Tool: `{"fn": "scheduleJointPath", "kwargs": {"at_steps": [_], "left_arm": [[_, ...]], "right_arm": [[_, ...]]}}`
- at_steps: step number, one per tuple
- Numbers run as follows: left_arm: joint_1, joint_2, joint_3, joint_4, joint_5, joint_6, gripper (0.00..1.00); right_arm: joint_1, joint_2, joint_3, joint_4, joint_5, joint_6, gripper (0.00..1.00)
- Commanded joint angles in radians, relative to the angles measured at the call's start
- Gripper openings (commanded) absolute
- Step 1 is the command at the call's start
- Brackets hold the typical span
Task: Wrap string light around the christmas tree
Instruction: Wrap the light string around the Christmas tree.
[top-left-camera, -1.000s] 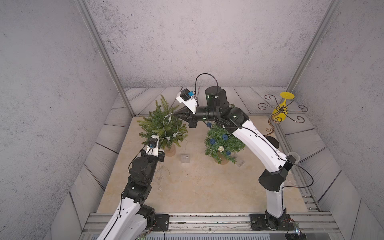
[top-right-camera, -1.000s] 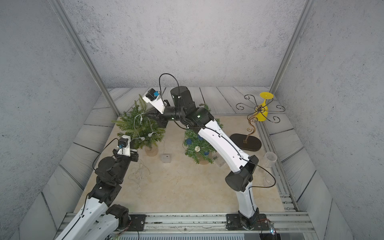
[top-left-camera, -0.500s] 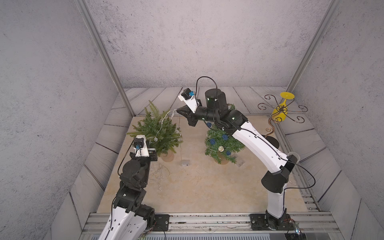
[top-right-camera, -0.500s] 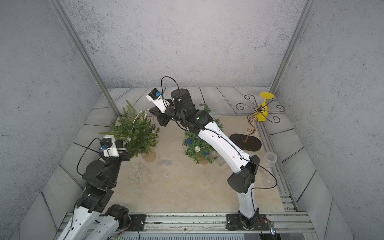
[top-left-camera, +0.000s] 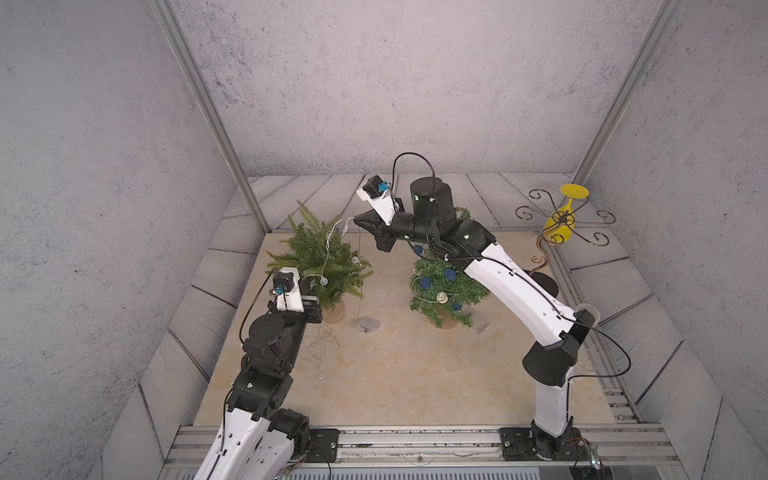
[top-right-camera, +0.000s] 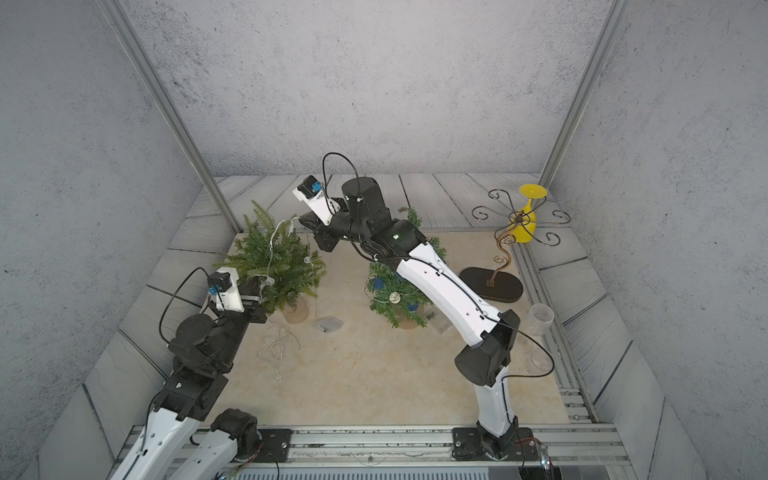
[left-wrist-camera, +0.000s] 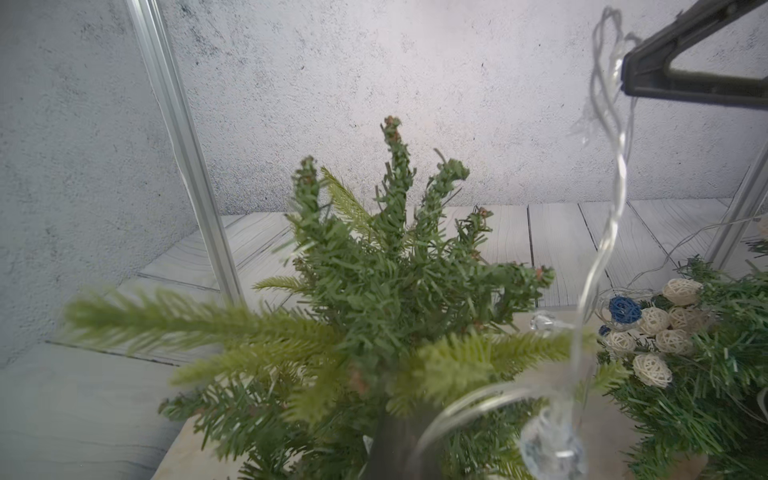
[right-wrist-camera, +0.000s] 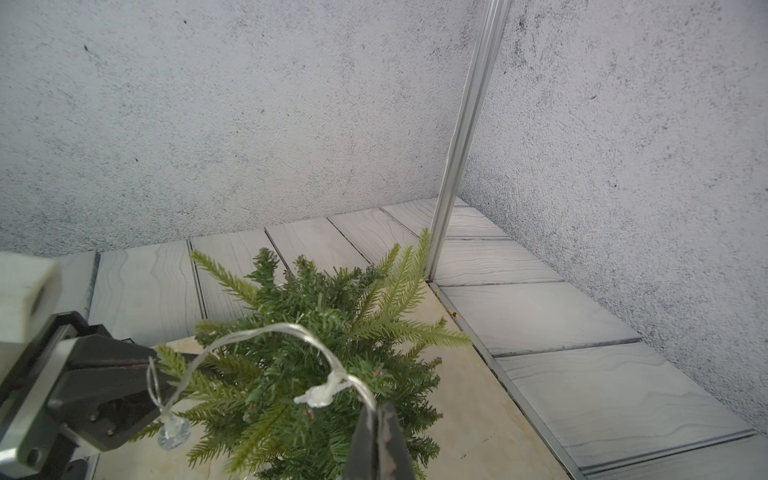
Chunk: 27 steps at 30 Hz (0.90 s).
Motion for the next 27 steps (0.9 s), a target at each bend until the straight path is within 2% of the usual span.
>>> {"fn": "scheduleJointPath", "kwargs": {"at_steps": [1,2,3,12,13,14,15,16,17,18,19,23,27], "left_arm": [[0.001,-0.015,0.032,-0.051,0.0,-0.008,0.14],[0.002,-0.019,0.031,-0.053,0.006,-0.008,0.24],[0.002,-0.023,0.03,-0.055,0.004,-0.012,0.27],[0.002,-0.071,-0.002,-0.022,-0.028,0.004,0.28],[0.002,-0.074,-0.002,-0.02,-0.044,0.008,0.29],[0.002,-0.077,-0.002,-0.025,-0.058,0.016,0.36],[0.002,-0.076,0.001,-0.032,-0.056,0.031,0.38],[0.002,-0.076,0.004,-0.032,-0.054,0.039,0.35],[0.002,-0.072,0.004,-0.027,-0.053,0.044,0.27],[0.002,-0.064,0.004,-0.02,-0.044,0.049,0.11],[0.002,-0.052,0.005,-0.014,-0.039,0.052,0.02],[0.002,-0.021,0.026,-0.019,-0.066,0.027,0.0],[0.002,-0.114,0.065,-0.128,-0.162,-0.058,0.0]], "right_arm": [[-0.001,-0.009,0.018,0.011,-0.028,0.013,0.0],[-0.001,-0.008,0.018,0.01,-0.028,0.013,0.0],[-0.001,-0.009,0.018,0.011,-0.027,0.013,0.0],[-0.001,-0.043,0.004,0.003,-0.061,0.026,0.0],[-0.001,-0.045,0.004,0.001,-0.063,0.027,0.0],[-0.001,-0.045,0.006,-0.003,-0.068,0.027,0.0],[-0.001,-0.047,0.009,-0.008,-0.075,0.026,0.0],[-0.001,-0.049,0.008,-0.009,-0.078,0.026,0.0],[-0.001,-0.051,0.006,-0.009,-0.083,0.028,0.0],[-0.001,-0.052,0.004,-0.008,-0.087,0.029,0.0],[-0.001,-0.054,0.001,-0.006,-0.091,0.03,0.0],[-0.001,-0.061,-0.006,0.001,-0.091,0.033,0.0],[-0.001,-0.073,-0.022,0.01,-0.044,0.031,0.0]]}}
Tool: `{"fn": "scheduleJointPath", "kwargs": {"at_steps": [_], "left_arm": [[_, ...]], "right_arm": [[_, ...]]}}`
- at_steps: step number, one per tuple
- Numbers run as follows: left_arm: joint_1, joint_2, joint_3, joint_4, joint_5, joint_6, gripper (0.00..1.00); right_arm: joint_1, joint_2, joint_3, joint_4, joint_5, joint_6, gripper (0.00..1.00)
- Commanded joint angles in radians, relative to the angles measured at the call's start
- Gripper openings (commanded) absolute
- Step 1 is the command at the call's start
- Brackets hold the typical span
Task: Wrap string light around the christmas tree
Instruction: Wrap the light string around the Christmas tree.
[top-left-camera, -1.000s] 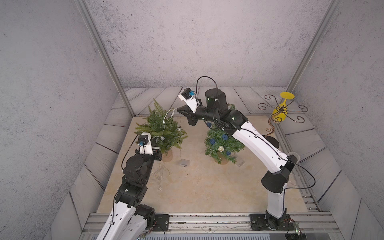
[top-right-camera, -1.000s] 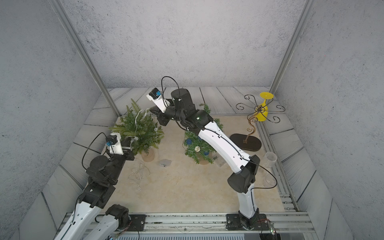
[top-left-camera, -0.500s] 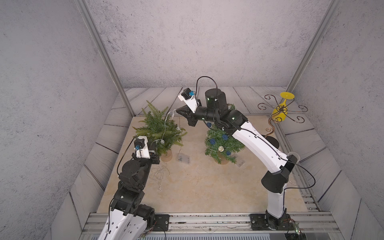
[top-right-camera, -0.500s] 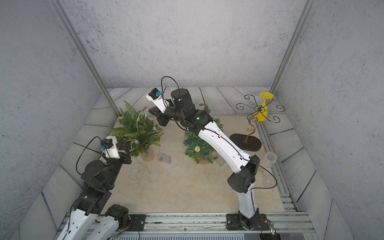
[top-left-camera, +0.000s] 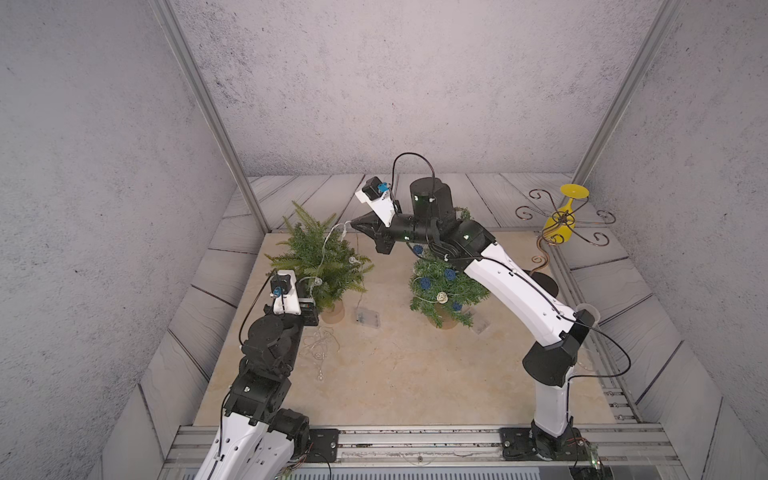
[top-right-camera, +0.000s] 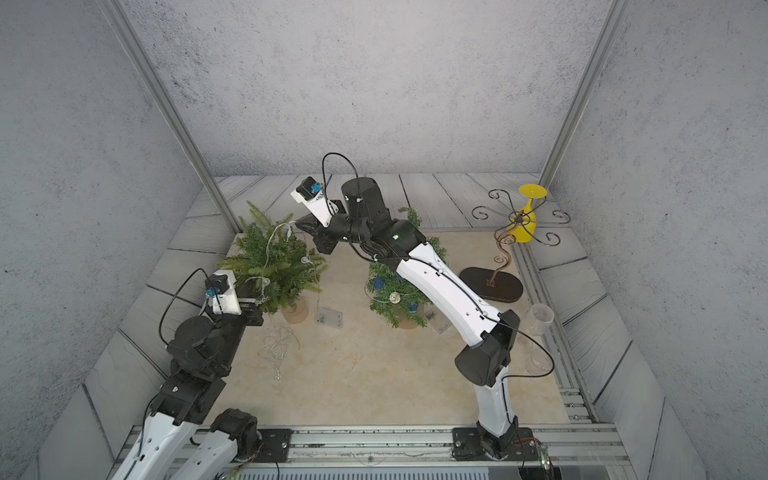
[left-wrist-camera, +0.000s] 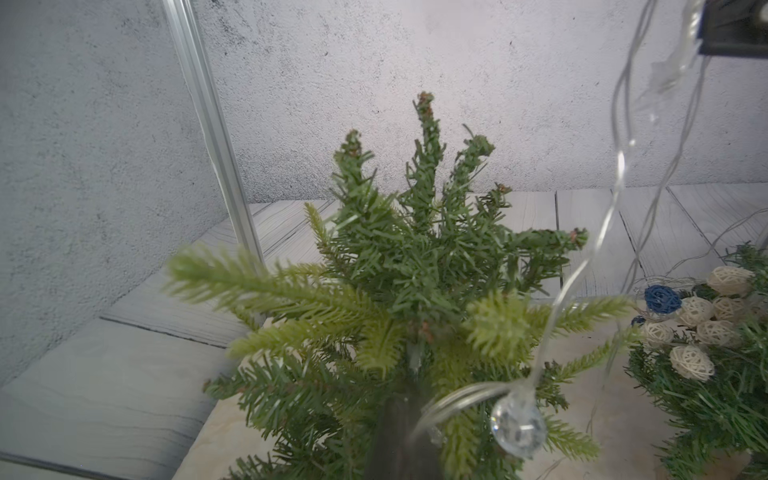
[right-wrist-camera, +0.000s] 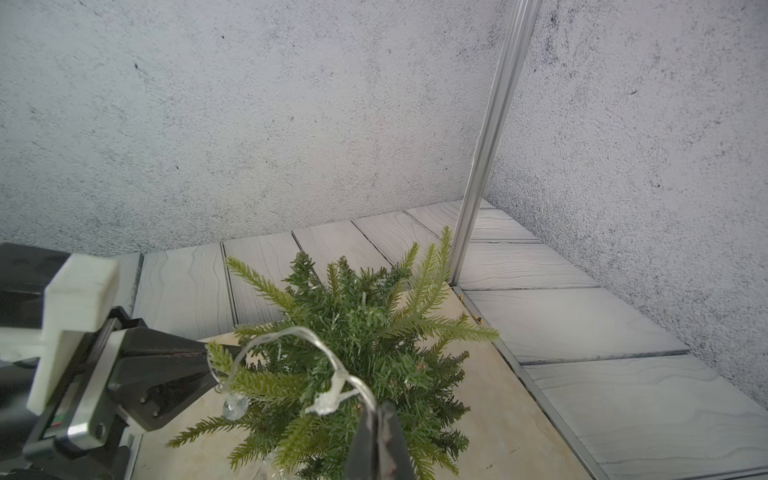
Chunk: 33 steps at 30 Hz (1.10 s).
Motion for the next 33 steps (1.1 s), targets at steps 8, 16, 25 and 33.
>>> {"fn": "scheduleJointPath", "kwargs": {"at_steps": [8,16,25,33], "left_arm": [[0.002,-0.172,0.169,-0.23,-0.115,-0.089,0.0],[0.002,-0.102,0.362,-0.295,-0.264,-0.052,0.0],[0.002,0.228,0.56,-0.292,-0.363,0.028,0.0],[0.003,0.364,0.756,-0.41,-0.413,0.078,0.0]], "right_arm": [[-0.001,-0.075,-0.057,0.064,0.068,-0.007,0.0],[-0.001,-0.029,-0.019,0.086,0.131,-0.023,0.0],[-0.002,0.136,0.164,0.08,0.234,-0.049,0.0],[-0.019,0.302,0.312,0.118,0.244,-0.009,0.0]]}}
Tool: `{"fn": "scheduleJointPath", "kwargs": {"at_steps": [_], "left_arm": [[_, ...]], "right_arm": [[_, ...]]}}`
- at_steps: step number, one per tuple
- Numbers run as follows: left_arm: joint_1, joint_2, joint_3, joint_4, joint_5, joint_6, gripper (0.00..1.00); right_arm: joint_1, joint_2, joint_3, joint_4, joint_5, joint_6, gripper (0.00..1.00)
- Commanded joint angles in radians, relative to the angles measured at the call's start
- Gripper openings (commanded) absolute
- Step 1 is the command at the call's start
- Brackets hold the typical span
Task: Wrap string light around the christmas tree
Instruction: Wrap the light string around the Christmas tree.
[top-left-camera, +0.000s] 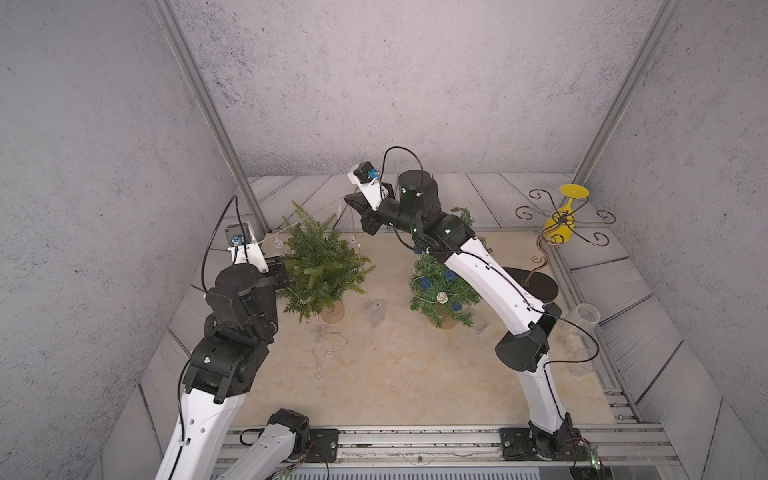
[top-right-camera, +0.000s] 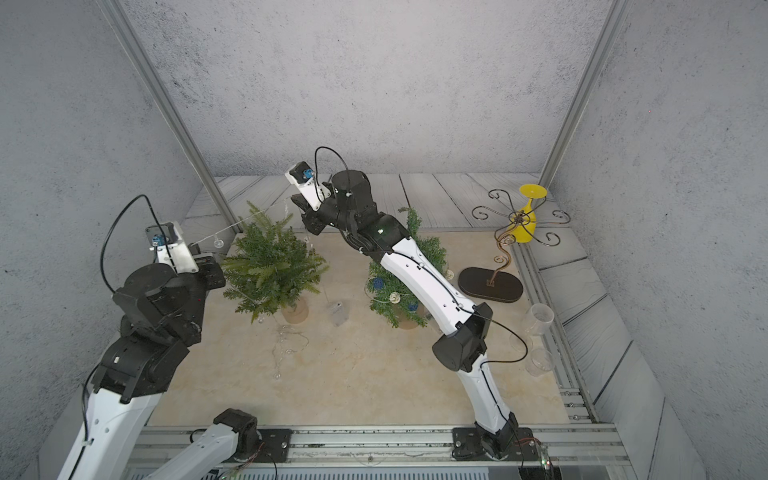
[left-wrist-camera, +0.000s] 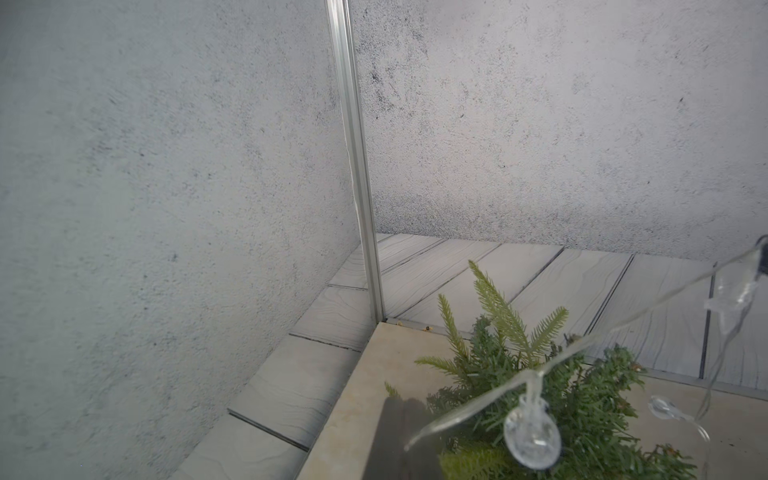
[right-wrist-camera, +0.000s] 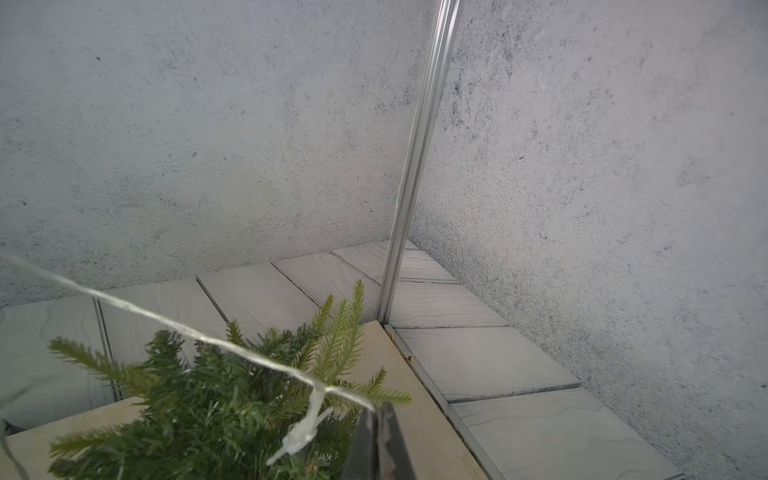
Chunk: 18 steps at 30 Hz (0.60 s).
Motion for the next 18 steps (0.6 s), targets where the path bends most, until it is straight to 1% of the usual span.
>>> {"fn": "scheduleJointPath", "kwargs": {"at_steps": [1,4,7,10,13,16,18], "left_arm": [[0.009,0.048,0.086,-0.017,-0.08,0.06,0.0],[0.034,0.115,0.13,-0.024,-0.113,0.085,0.0],[0.097,0.163,0.152,-0.034,-0.075,0.08,0.0],[0.171,0.215,0.174,-0.056,-0.069,0.061,0.0],[0.255,0.275,0.195,-0.081,0.006,0.021,0.0],[0.303,0.327,0.2,-0.092,0.052,0.007,0.0],[0.326,0.349,0.21,-0.111,0.079,-0.009,0.0]], "right_arm": [[-0.017,0.075,0.03,0.048,0.048,0.031,0.0],[-0.018,0.098,0.023,0.081,0.05,0.052,0.0],[-0.018,0.096,-0.021,0.113,0.028,0.071,0.0],[-0.018,0.097,-0.049,0.131,0.011,0.092,0.0],[-0.018,0.11,-0.05,0.132,-0.019,0.106,0.0],[-0.018,0.13,-0.05,0.131,-0.017,0.112,0.0],[-0.017,0.143,-0.045,0.124,-0.023,0.113,0.04]]}}
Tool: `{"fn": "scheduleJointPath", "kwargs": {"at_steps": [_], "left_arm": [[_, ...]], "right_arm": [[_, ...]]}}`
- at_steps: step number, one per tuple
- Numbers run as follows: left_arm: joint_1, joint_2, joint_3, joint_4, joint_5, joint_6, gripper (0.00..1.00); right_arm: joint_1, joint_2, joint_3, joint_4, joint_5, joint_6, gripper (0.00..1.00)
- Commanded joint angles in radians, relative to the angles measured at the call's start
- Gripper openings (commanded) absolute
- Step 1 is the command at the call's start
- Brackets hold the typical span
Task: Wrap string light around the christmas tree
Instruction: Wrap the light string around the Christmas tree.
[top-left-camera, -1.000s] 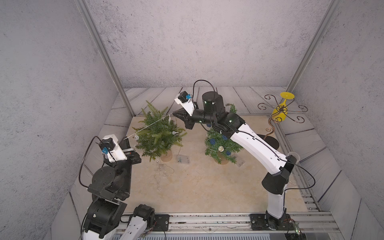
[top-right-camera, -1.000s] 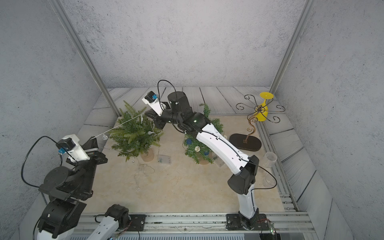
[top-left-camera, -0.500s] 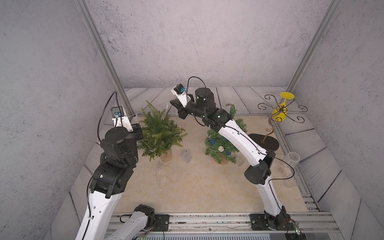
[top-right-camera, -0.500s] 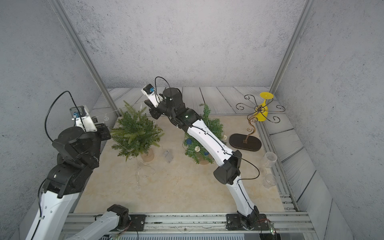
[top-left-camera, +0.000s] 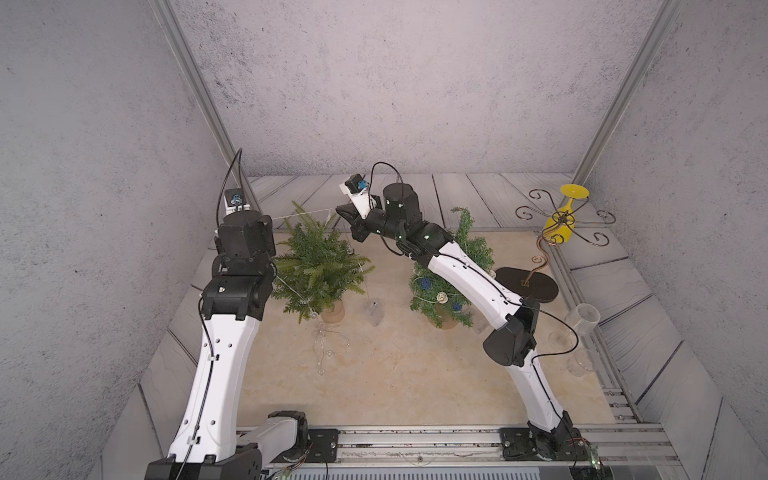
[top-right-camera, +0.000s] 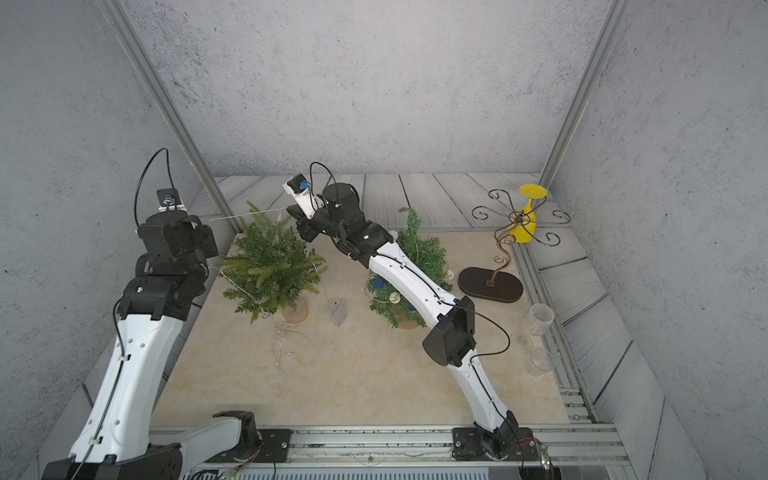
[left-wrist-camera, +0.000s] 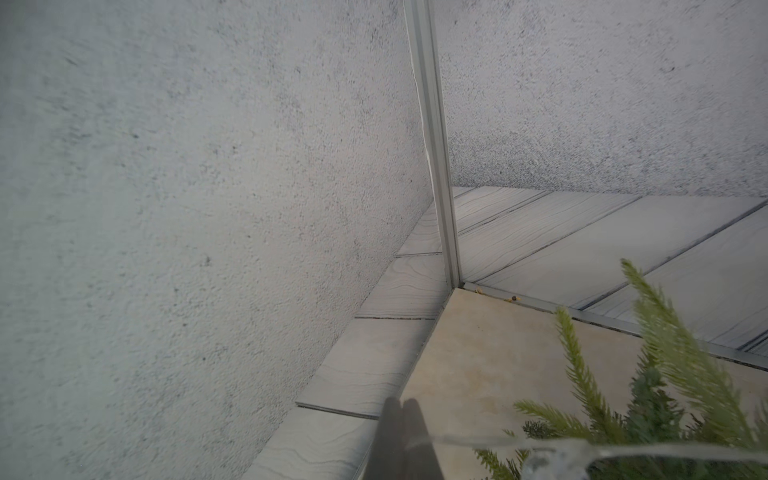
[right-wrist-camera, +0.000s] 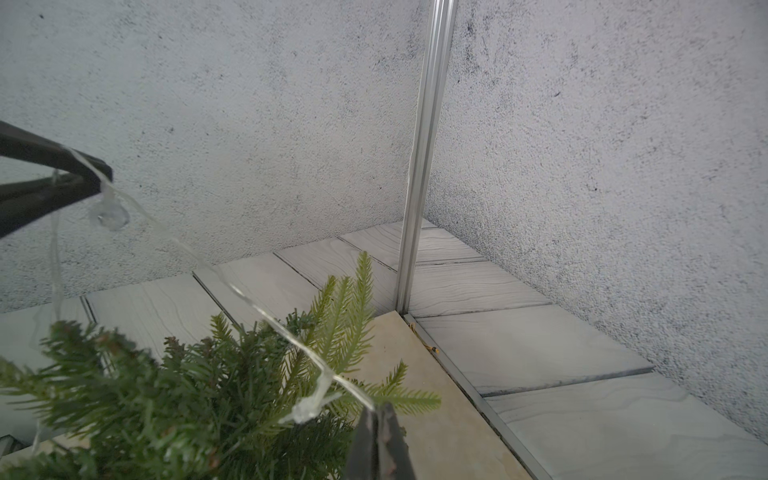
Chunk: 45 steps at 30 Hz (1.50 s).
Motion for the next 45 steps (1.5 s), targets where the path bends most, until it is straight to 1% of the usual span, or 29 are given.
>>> {"fn": "scheduleJointPath", "kwargs": {"at_steps": [1,4,5,6,7,8,9,12,13,15,18,19,20,21,23,24,25,28,30,33,36,38,41,43,45], "left_arm": [[0.049,0.02,0.037,-0.033,0.038,-0.04,0.0],[0.093,0.08,0.071,-0.052,0.111,-0.051,0.0],[0.1,0.116,0.09,-0.074,0.12,-0.055,0.0],[0.101,0.141,0.103,-0.096,0.126,-0.055,0.0],[0.102,0.149,0.095,-0.104,0.129,-0.067,0.0],[0.104,0.138,0.068,-0.086,0.142,-0.08,0.0],[0.112,0.124,0.043,-0.073,0.156,-0.093,0.0],[0.145,0.079,-0.018,-0.086,0.194,-0.142,0.0],[0.157,0.061,-0.04,-0.091,0.206,-0.155,0.0],[0.187,0.054,-0.069,-0.091,0.243,-0.173,0.0],[0.234,0.114,-0.043,-0.094,0.343,-0.207,0.0],[0.244,0.122,-0.052,-0.079,0.413,-0.22,0.0],[0.252,0.117,-0.064,-0.076,0.457,-0.243,0.0],[0.252,0.097,-0.085,-0.072,0.461,-0.263,0.0],[0.261,0.02,-0.18,0.015,0.464,-0.296,0.0],[0.275,-0.006,-0.197,0.024,0.486,-0.313,0.0],[0.287,-0.021,-0.193,-0.002,0.52,-0.321,0.0],[0.291,-0.082,-0.218,-0.016,0.539,-0.336,0.0],[0.294,-0.095,-0.243,-0.002,0.546,-0.347,0.0],[0.299,-0.069,-0.257,0.014,0.56,-0.357,0.0],[0.303,-0.072,-0.296,0.047,0.573,-0.369,0.0],[0.31,-0.092,-0.342,0.089,0.587,-0.382,0.0],[0.315,-0.103,-0.37,0.099,0.615,-0.398,0.0],[0.315,-0.122,-0.399,0.136,0.648,-0.407,0.0],[0.315,-0.133,-0.413,0.134,0.65,-0.408,0.0]], "right_arm": [[-0.014,0.066,0.007,-0.006,0.002,0.022,0.05],[-0.015,0.094,0.031,-0.02,0.0,0.027,0.12],[-0.014,0.099,0.032,-0.022,-0.001,0.032,0.17],[-0.014,0.1,0.03,-0.024,-0.005,0.037,0.23],[-0.013,0.098,0.022,-0.025,-0.016,0.042,0.33],[-0.013,0.091,0.013,-0.025,-0.034,0.044,0.4],[-0.013,0.079,0.004,-0.028,-0.049,0.045,0.45],[-0.005,0.006,-0.062,-0.034,-0.068,0.025,0.49],[0.001,-0.033,-0.105,-0.024,-0.069,0.008,0.51],[0.012,-0.106,-0.188,0.004,-0.074,-0.014,0.58],[0.028,-0.181,-0.24,-0.017,-0.08,-0.036,0.66],[0.033,-0.207,-0.262,-0.021,-0.087,-0.038,0.68],[0.035,-0.234,-0.292,-0.015,-0.096,-0.04,0.7],[0.039,-0.258,-0.32,-0.008,-0.095,-0.043,0.71],[0.049,-0.315,-0.376,-0.01,-0.095,-0.069,0.74],[0.057,-0.336,-0.393,-0.021,-0.083,-0.085,0.74],[0.069,-0.362,-0.41,-0.032,-0.076,-0.105,0.75],[0.09,-0.432,-0.461,-0.052,-0.057,-0.156,0.77],[0.093,-0.459,-0.475,-0.073,-0.057,-0.174,0.77],[0.096,-0.491,-0.493,-0.108,-0.058,-0.183,0.77],[0.114,-0.544,-0.545,-0.124,-0.02,-0.183,0.78],[0.14,-0.597,-0.622,-0.113,0.01,-0.181,0.78],[0.204,-0.679,-0.772,-0.081,0.097,-0.195,0.8],[0.242,-0.733,-0.891,-0.034,0.161,-0.168,0.81],[0.261,-0.775,-1.021,0.049,0.173,-0.13,0.82]]}}
